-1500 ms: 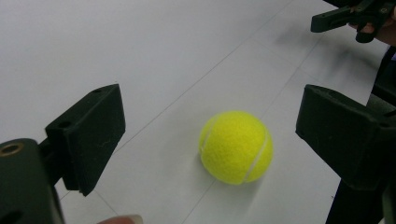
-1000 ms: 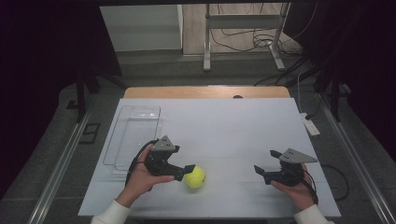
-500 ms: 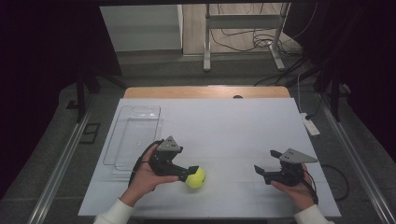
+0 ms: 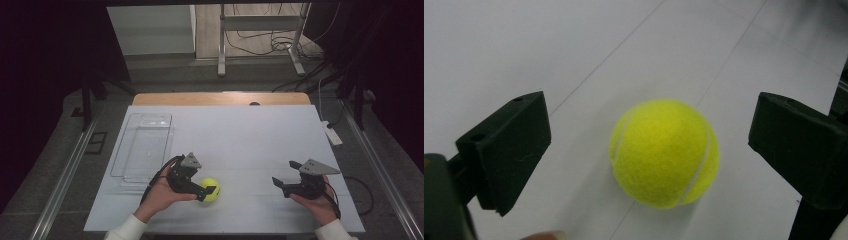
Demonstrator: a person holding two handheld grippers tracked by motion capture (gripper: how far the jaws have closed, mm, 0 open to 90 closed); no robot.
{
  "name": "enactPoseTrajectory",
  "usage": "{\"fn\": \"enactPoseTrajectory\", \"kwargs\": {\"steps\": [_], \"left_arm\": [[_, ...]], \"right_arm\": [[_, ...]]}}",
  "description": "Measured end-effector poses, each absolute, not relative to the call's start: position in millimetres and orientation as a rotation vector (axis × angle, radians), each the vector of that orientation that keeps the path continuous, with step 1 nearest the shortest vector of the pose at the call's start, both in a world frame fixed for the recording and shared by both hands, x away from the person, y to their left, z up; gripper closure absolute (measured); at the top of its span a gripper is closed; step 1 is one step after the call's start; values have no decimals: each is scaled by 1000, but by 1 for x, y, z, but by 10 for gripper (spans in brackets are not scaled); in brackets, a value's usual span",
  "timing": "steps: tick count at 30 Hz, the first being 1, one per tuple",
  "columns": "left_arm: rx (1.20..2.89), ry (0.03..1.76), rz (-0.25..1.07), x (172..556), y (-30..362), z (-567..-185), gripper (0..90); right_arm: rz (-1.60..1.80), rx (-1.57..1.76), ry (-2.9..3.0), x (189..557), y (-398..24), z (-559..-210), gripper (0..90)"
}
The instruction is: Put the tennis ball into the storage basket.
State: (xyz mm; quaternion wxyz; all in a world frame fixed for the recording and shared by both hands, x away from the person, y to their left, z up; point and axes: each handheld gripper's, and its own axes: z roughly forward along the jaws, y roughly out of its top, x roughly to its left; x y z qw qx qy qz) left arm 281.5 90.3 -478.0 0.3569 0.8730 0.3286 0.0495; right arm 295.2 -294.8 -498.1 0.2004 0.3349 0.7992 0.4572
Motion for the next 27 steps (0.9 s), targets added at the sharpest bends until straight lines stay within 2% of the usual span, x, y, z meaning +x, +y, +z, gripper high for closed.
{"fn": "enactPoseTrajectory", "kwargs": {"steps": [17, 23, 27], "left_arm": [[2355, 866, 108, 283, 77, -497, 33], [2365, 857, 105, 282, 75, -500, 67], [2371, 852, 91, 282, 74, -501, 125]], "right_arm": [[1275, 932, 2236, 295, -294, -498, 114], [1276, 931, 2236, 295, -295, -498, 114], [1277, 931, 2235, 295, -295, -498, 114]]}}
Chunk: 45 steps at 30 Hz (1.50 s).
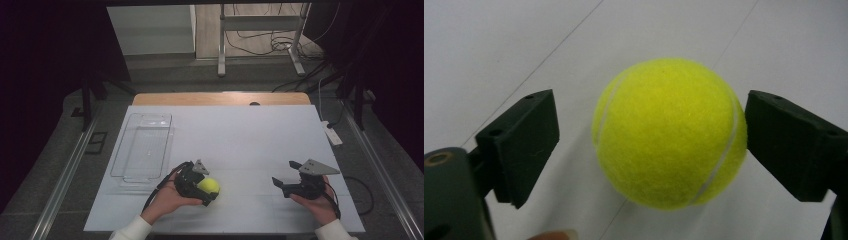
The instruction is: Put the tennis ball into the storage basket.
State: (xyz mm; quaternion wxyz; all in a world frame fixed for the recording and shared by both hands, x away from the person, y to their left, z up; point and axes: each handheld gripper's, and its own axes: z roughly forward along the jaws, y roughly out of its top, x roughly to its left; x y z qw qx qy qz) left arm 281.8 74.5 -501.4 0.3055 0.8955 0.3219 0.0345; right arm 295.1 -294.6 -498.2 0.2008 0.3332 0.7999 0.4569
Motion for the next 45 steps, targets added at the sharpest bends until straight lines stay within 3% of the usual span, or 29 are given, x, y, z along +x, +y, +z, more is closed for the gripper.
{"fn": "enactPoseTrajectory", "kwargs": {"steps": [6, 45], "left_arm": [[2371, 846, 61, 280, 75, -501, 249], [2250, 832, 154, 274, 96, -470, 265]], "right_arm": [[1276, 930, 2235, 295, -295, -498, 114], [1276, 931, 2225, 295, -295, -497, 117]]}}
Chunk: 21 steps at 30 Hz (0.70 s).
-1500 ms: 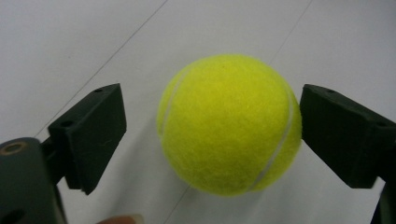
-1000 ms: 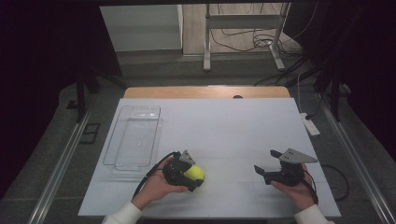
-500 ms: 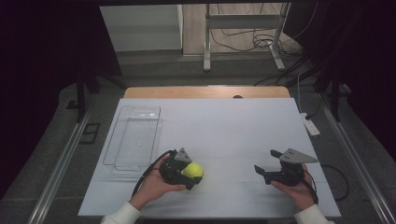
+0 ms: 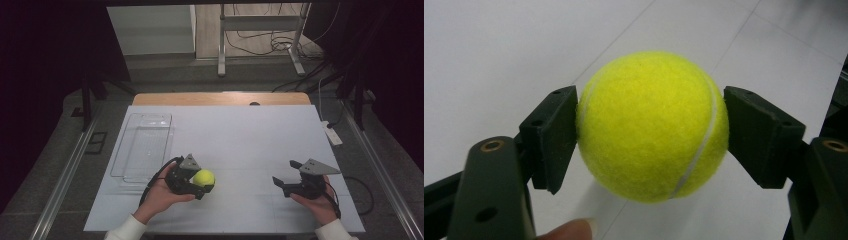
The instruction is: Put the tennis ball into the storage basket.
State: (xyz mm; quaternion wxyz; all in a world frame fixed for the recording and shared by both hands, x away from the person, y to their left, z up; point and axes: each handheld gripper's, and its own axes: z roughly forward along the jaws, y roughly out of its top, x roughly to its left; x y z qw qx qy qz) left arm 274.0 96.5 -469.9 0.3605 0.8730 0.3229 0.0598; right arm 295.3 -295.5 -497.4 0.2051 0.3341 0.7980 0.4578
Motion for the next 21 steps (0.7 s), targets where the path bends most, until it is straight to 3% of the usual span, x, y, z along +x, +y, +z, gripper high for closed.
{"fn": "enactPoseTrajectory", "kwargs": {"steps": [21], "left_arm": [[2149, 791, 258, 270, 109, -445, 265]], "right_arm": [[1275, 935, 2220, 296, -296, -497, 117]]}}
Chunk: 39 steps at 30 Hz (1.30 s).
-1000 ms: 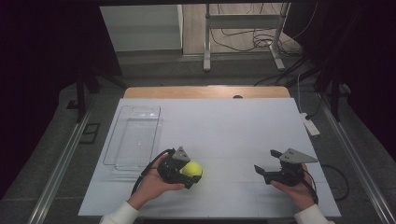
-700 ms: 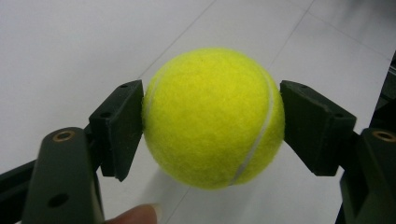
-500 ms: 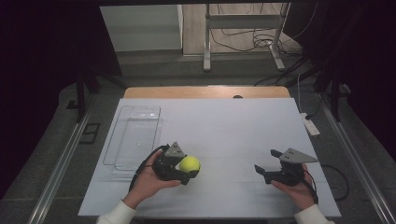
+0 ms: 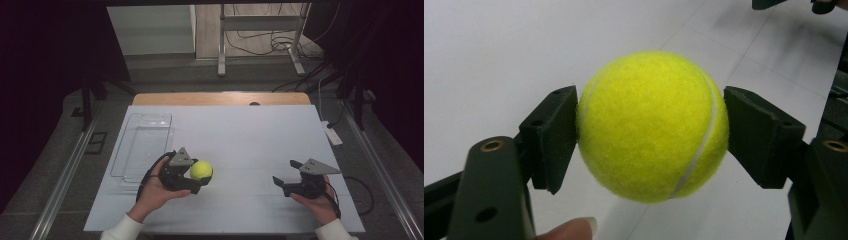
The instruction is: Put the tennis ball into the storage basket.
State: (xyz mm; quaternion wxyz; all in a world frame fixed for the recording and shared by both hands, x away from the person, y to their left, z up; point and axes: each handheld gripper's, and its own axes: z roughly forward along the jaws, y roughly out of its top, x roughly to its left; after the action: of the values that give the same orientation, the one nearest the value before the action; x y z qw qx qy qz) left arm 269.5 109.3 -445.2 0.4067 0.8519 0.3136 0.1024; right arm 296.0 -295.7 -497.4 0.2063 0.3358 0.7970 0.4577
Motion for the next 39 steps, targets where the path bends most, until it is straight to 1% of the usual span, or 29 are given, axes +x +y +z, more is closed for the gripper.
{"fn": "enactPoseTrajectory", "kwargs": {"steps": [16, 39], "left_arm": [[2062, 815, 316, 268, 122, -431, 265], [1994, 829, 357, 275, 127, -418, 265]], "right_arm": [[1270, 938, 2220, 296, -296, -498, 118], [1267, 940, 2220, 297, -296, -498, 120]]}}
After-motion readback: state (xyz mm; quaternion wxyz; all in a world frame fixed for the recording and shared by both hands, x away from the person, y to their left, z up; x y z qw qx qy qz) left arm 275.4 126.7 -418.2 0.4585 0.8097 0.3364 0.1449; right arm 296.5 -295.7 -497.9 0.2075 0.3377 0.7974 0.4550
